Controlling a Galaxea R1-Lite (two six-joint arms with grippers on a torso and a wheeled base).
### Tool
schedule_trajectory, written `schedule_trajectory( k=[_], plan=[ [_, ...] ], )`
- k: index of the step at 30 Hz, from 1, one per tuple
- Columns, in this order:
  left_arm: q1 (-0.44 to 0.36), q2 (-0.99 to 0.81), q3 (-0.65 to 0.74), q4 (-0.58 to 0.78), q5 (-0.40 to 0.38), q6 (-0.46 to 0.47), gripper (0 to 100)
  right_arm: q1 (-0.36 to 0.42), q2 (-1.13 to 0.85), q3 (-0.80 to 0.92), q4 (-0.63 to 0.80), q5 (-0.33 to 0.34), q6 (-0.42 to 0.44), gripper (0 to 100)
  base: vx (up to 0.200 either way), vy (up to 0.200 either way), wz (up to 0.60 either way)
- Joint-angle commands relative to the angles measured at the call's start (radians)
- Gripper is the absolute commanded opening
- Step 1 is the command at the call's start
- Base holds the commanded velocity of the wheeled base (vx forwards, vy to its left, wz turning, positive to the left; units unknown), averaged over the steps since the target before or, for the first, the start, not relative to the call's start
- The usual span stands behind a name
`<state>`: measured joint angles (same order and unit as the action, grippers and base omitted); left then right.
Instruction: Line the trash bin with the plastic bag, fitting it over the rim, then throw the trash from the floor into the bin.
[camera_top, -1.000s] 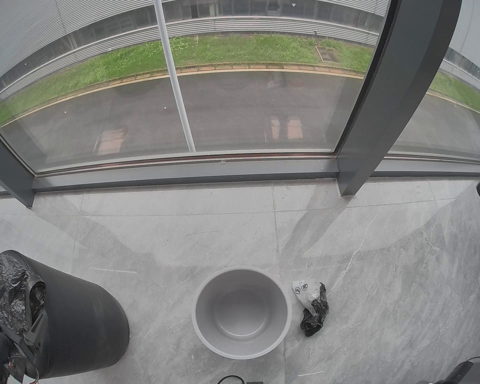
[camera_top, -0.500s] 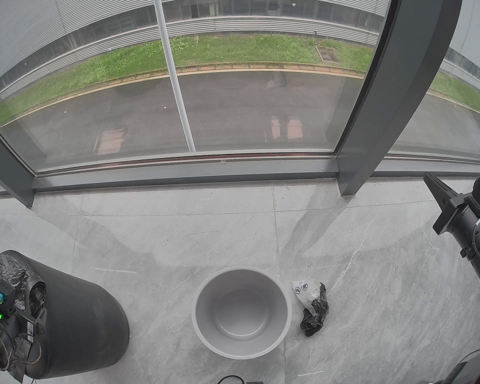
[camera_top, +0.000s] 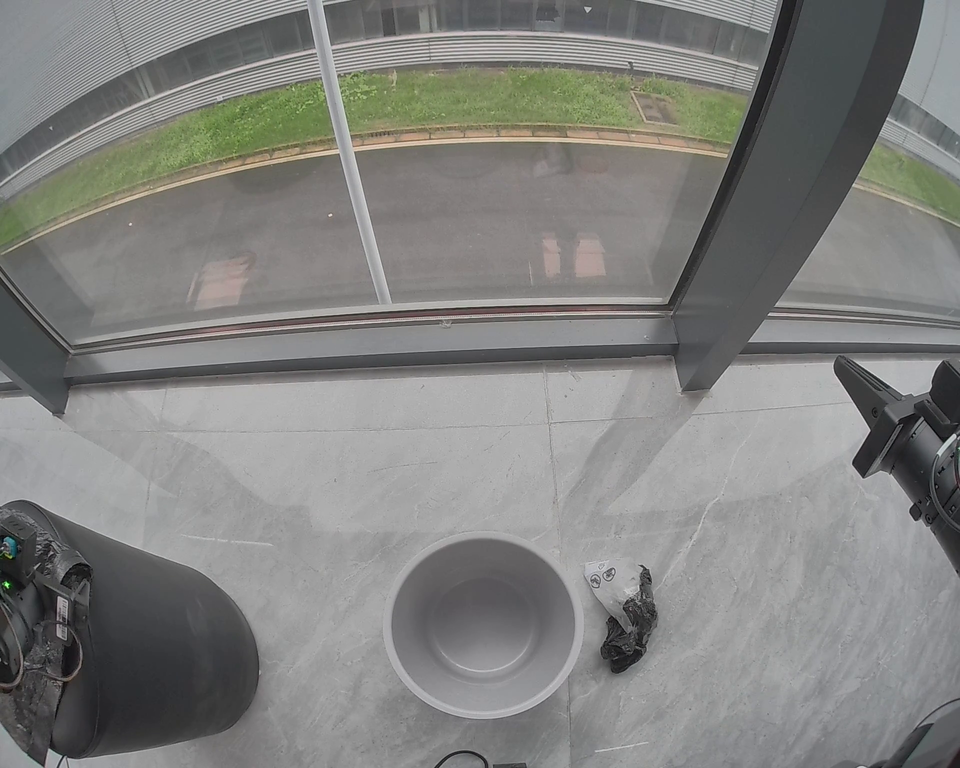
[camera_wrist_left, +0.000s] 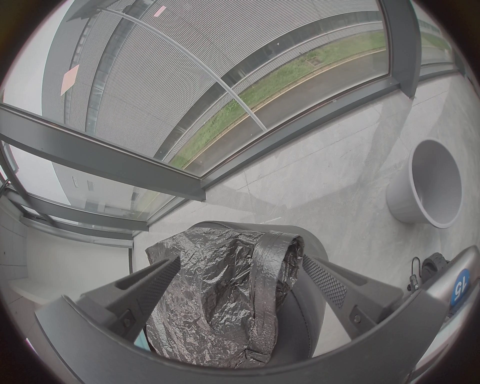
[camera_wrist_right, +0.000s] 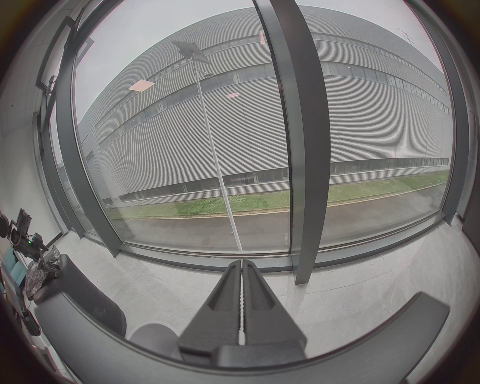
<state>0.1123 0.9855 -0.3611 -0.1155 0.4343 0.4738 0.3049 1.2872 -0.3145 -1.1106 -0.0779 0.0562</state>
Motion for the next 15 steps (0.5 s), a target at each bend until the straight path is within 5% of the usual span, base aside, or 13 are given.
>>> schedule_trajectory(
  k=[1,15],
  plan=[
    [0.035,0.078,0.001,-0.016,0.001,0.0,100,0.0,-0.005,0.0,0.0,0.001,0.001,0,0.0,0.0,0.0],
    [0.093,0.185,-0.004,-0.158,0.004,0.003,100,0.0,-0.005,0.002,0.0,0.001,0.001,0,0.0,0.0,0.0]
  ],
)
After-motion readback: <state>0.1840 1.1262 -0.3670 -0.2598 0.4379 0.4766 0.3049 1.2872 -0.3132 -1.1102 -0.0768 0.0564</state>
